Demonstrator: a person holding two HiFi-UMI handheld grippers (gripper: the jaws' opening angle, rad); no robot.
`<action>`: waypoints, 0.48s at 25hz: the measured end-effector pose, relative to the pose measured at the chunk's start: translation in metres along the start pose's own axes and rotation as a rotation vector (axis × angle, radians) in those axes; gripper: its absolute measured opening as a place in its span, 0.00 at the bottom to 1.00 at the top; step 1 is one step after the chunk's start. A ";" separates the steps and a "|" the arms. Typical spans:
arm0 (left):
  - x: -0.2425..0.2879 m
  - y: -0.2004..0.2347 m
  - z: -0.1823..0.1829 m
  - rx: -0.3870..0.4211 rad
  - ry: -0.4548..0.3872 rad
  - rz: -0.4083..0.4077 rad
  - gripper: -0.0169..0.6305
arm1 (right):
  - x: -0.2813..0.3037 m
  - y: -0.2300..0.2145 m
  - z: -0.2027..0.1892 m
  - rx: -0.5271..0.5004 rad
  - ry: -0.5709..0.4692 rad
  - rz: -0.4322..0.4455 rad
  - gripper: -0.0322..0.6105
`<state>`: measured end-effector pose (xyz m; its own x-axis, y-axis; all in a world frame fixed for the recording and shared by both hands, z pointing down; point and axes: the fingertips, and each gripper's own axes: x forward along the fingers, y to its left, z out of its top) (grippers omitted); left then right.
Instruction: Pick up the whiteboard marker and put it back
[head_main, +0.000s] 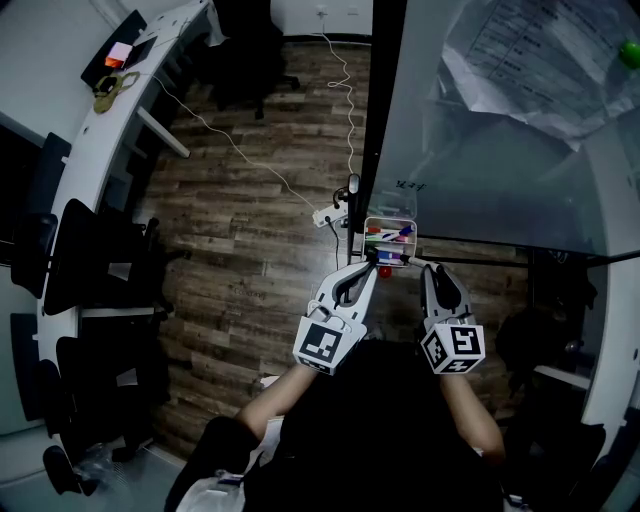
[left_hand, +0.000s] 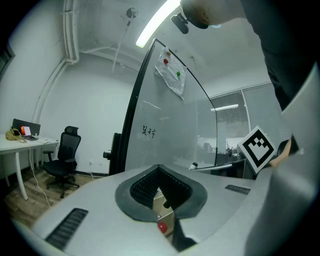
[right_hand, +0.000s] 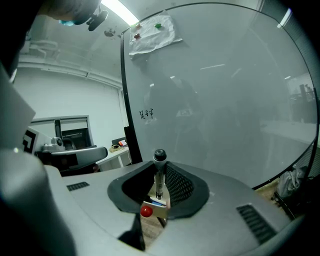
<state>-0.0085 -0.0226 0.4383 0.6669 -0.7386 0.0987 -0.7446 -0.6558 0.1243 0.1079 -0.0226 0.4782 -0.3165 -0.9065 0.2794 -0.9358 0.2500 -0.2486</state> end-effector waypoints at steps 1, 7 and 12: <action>0.000 0.000 0.000 0.003 0.001 0.000 0.04 | -0.001 0.000 0.000 0.001 -0.002 0.000 0.17; -0.001 -0.001 -0.001 0.007 0.006 -0.003 0.04 | -0.006 0.001 0.003 -0.004 -0.009 -0.006 0.17; 0.000 -0.001 0.000 0.009 0.004 -0.005 0.04 | -0.008 0.002 0.007 -0.005 -0.019 -0.004 0.17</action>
<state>-0.0081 -0.0218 0.4386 0.6707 -0.7346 0.1023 -0.7415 -0.6608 0.1161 0.1097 -0.0178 0.4689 -0.3095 -0.9139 0.2628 -0.9379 0.2479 -0.2427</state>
